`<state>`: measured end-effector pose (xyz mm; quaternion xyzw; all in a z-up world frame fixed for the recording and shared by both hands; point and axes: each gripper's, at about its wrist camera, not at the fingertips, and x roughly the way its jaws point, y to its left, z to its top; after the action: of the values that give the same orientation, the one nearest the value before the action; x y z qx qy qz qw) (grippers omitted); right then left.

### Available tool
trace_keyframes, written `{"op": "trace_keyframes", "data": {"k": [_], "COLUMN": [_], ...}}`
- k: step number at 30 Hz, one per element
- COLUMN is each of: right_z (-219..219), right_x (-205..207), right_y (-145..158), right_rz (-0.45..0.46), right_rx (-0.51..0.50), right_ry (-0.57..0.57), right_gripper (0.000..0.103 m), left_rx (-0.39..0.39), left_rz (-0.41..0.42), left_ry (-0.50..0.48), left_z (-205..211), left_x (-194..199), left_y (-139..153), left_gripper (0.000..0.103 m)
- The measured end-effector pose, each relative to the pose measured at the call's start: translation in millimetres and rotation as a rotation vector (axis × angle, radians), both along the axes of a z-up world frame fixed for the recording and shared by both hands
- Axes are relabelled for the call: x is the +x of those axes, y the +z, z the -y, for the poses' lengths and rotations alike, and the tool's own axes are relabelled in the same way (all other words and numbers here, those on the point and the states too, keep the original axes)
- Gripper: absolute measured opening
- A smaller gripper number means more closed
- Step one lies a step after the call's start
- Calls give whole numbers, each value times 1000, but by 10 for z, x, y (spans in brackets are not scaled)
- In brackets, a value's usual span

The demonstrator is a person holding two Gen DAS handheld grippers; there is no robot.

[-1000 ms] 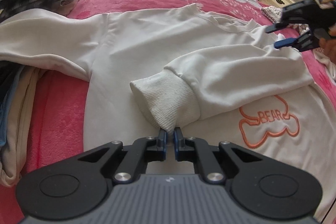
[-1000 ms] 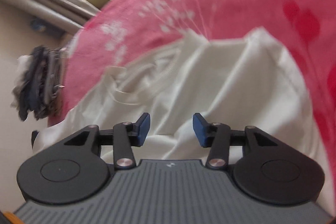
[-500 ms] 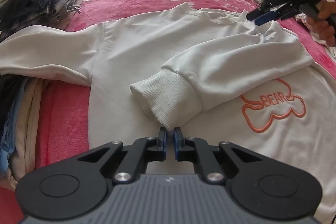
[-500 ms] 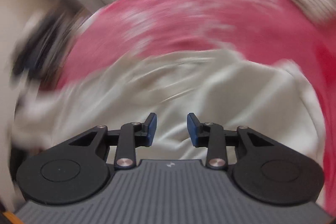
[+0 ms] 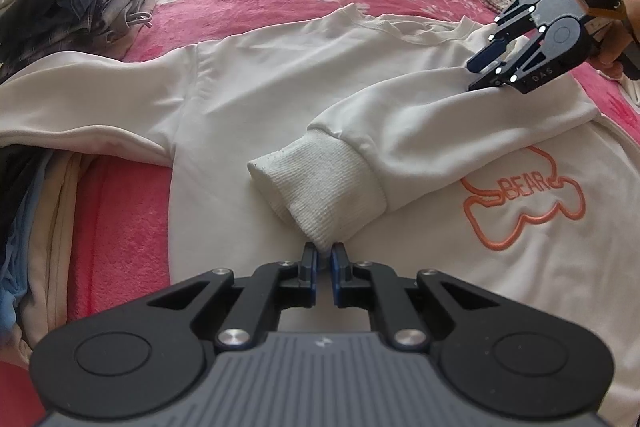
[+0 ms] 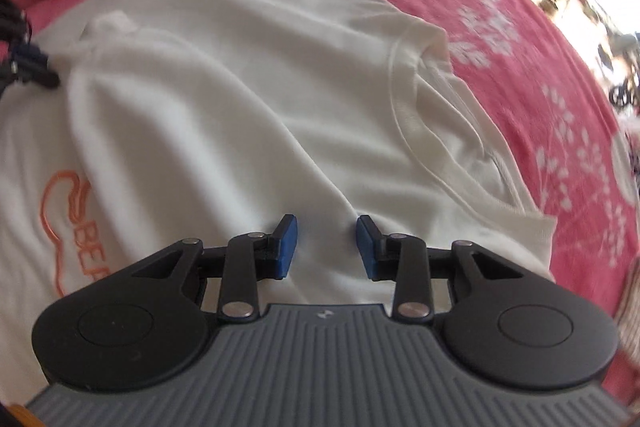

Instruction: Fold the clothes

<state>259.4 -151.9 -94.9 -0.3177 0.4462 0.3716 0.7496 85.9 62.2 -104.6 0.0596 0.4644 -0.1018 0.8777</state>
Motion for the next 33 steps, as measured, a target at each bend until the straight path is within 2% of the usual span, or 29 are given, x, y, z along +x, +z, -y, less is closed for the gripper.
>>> {"op": "trace_keyframes", "data": {"k": [1,3,5,8,10,13,16,18,21,22,25,28,30,33], "right_z": [-6,-14,-29,-44,-13,16,-25,-34,25,83,425,991,1356,1662], "right_x": [1,21,39,0,3,47,128,151,148,152,132,61,16,-33], "right_y": [5,4,-3,47,117,162,-13,-149,-159,-110,189,536,625,553], "right_rz": [6,7,2,59,103,160,208,204,225,232,282,317,290,229], "right_rx": [-1,-1,-5,-6,31,90,89,100,174,212,372,552,597,530], "right_ry": [5,7,8,17,-16,-81,-146,-186,-251,-285,-420,-608,-734,-813], "right_gripper": [30,23,6,3,2,2,3,3,6,10,25,29,29,29], "left_rx": [3,11,16,14,14,25,40,40,35,29,2,-25,-44,-61], "left_rz": [1,4,7,10,10,7,3,2,-2,-3,3,45,83,116], "left_ry": [-2,-7,-9,4,17,33,43,44,44,49,76,94,85,43], "left_z": [1,9,16,4,-8,-23,-36,-45,-79,-101,-190,-248,-222,-62], "left_x": [-3,-8,-10,-2,7,24,31,30,29,27,18,9,24,122], "left_y": [-3,-10,-11,-5,2,2,-9,-3,17,32,119,257,353,415], "left_gripper": [8,8,8,8,8,7,6,6,7,7,9,9,10,13]}}
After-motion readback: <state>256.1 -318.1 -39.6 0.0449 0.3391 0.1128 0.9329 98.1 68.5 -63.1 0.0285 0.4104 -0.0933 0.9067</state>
